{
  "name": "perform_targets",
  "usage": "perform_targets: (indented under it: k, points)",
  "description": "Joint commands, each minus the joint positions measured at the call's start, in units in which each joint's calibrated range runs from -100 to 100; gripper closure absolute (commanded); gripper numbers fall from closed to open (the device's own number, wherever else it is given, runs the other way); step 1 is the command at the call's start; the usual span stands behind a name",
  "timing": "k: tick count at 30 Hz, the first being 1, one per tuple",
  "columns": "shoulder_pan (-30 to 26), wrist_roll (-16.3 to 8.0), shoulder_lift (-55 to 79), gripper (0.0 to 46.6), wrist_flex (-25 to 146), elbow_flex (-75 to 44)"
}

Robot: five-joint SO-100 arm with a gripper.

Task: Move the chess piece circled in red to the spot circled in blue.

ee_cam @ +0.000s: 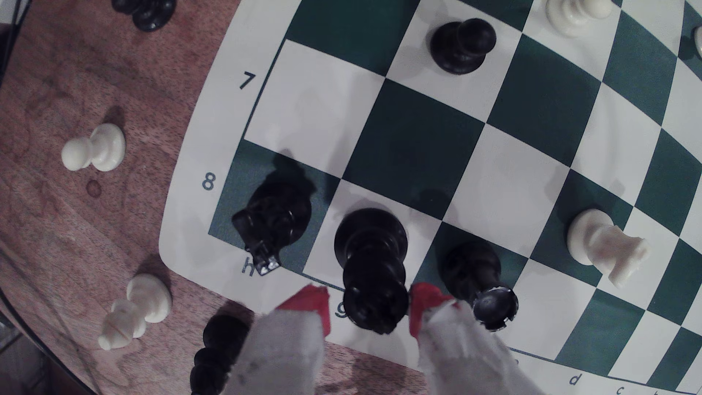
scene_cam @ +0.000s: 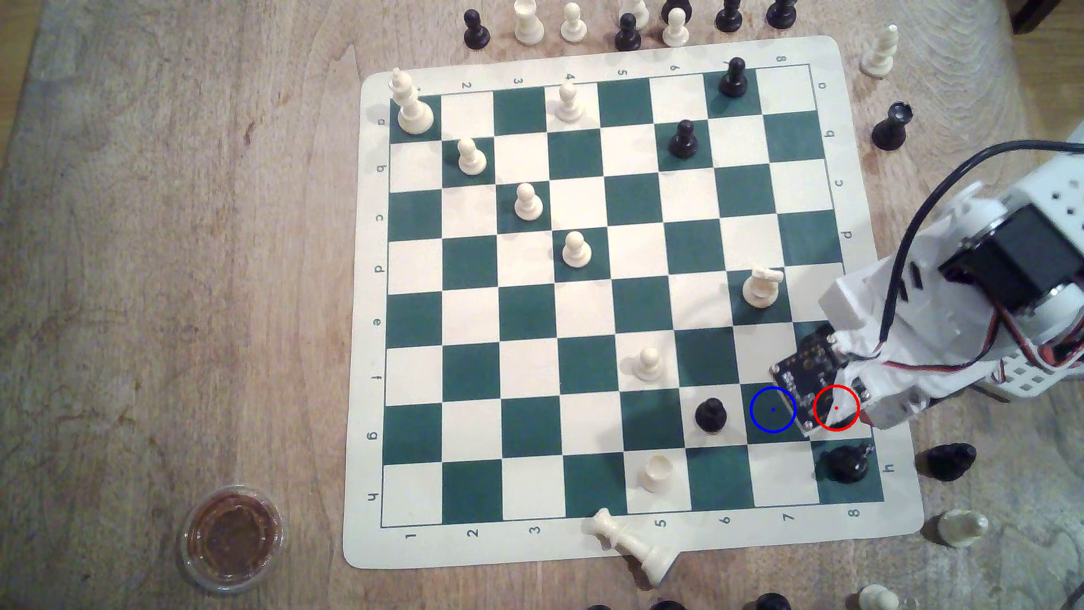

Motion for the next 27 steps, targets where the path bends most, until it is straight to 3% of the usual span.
perform_targets:
  k: [1, 10, 19, 27]
  points:
    - [-0.6, -0.2, 0.9, 37.0, -1.5, -0.2]
    - [-0.4, -0.2, 0.8, 38.0, -2.0, -0.3]
    - [-0.9, -0.2, 0.8, 42.6, -0.6, -1.0]
    - [0.4, -1.0, 2.5, 42.8, 8.5, -14.1]
